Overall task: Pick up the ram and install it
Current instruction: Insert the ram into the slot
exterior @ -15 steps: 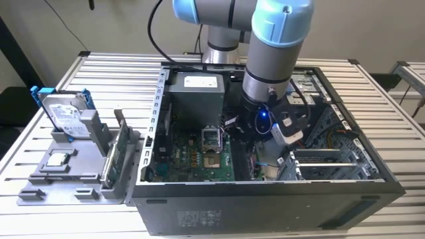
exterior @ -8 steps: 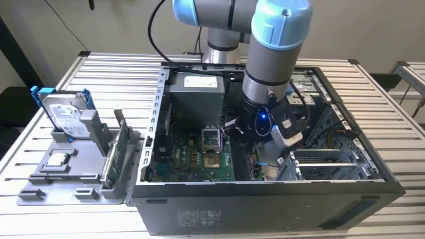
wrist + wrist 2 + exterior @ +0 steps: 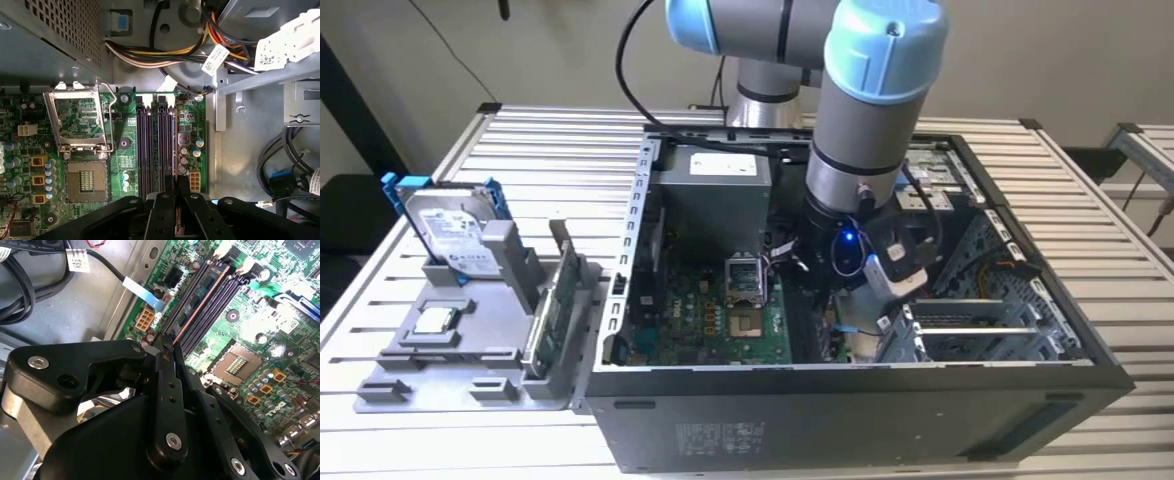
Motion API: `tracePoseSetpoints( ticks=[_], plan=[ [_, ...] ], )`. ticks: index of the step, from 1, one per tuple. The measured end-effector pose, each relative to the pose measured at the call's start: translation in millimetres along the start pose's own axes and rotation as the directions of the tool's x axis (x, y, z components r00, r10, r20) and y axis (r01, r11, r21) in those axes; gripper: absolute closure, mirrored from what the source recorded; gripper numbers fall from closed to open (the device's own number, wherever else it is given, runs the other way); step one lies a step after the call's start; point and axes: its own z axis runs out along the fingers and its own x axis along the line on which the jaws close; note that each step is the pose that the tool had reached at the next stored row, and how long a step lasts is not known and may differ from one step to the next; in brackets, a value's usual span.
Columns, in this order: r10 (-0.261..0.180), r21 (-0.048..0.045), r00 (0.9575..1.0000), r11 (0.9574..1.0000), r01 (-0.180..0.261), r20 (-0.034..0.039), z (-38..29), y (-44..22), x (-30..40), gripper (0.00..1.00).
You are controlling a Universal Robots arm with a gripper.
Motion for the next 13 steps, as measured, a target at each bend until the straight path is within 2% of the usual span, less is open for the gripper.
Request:
tracePoseSetpoints(
  ticks=[13],
  plan=[
    [0.000,0.0002,1.0000,1.0000,0.000,-0.0003,3.4,-0.1,1.2,0.86]
  ],
)
